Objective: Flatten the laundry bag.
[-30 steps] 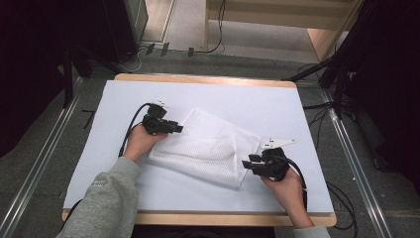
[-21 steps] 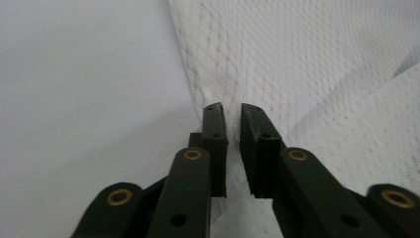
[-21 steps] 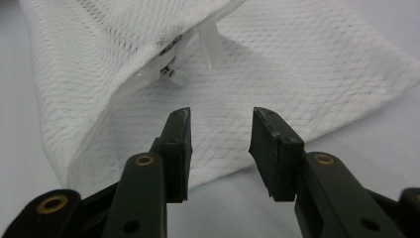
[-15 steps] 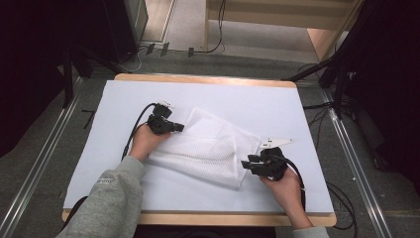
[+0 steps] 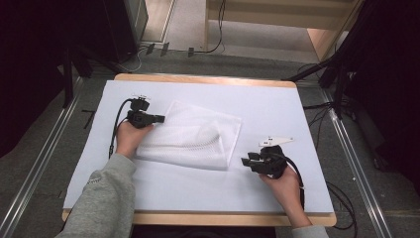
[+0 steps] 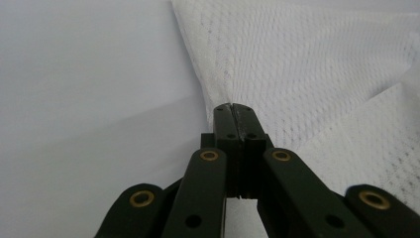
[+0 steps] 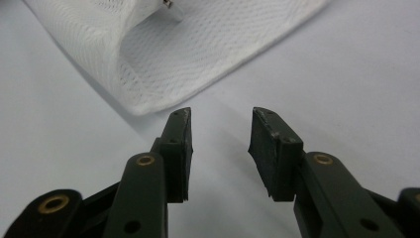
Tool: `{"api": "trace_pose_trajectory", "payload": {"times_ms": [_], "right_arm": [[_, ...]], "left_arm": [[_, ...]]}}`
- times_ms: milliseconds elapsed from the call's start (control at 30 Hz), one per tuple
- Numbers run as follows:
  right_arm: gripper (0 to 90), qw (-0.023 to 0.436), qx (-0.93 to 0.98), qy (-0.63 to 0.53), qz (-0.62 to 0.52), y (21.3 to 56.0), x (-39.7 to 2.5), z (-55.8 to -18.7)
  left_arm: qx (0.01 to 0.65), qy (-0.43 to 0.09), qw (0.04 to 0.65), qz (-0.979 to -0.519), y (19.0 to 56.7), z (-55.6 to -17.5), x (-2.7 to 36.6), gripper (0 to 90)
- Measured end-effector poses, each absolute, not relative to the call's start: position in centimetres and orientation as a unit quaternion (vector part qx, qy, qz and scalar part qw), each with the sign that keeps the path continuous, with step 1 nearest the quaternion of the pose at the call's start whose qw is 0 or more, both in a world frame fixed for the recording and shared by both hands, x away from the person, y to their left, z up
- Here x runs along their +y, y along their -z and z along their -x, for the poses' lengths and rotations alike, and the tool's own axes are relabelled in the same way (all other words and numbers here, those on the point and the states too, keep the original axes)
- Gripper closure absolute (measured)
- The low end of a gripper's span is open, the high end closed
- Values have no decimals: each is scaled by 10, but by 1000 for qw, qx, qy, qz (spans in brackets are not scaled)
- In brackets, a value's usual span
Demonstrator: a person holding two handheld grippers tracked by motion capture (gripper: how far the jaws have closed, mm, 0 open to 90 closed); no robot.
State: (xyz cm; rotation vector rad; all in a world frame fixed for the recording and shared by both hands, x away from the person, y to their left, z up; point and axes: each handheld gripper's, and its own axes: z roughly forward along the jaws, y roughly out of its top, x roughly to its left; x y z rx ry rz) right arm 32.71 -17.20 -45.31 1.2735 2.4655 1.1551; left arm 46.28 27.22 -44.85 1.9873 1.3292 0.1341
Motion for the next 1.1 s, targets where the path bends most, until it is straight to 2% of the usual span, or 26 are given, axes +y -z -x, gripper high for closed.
{"api": "trace_pose_trajectory", "payload": {"times_ms": [367, 533, 800, 867, 1000, 1100], "right_arm": [[623, 70, 818, -394, -413, 461, -138, -357], [604, 74, 814, -392, -423, 465, -124, -374], [575, 76, 820, -384, -417, 472, -102, -391], [607, 94, 825, -379, -407, 473, -94, -392], [781, 132, 830, -366, -399, 474, -86, -392], [883, 132, 830, -364, -401, 474, -89, -396]], "left_arm": [[534, -51, 366, -760, 450, -459, 294, 900], [524, -50, 378, -761, 442, -452, 296, 807], [514, -56, 396, -759, 433, -437, 304, 720], [513, -56, 404, -755, 431, -434, 306, 719], [510, -55, 408, -755, 429, -428, 308, 712], [509, -56, 410, -755, 427, -425, 308, 710]]}}
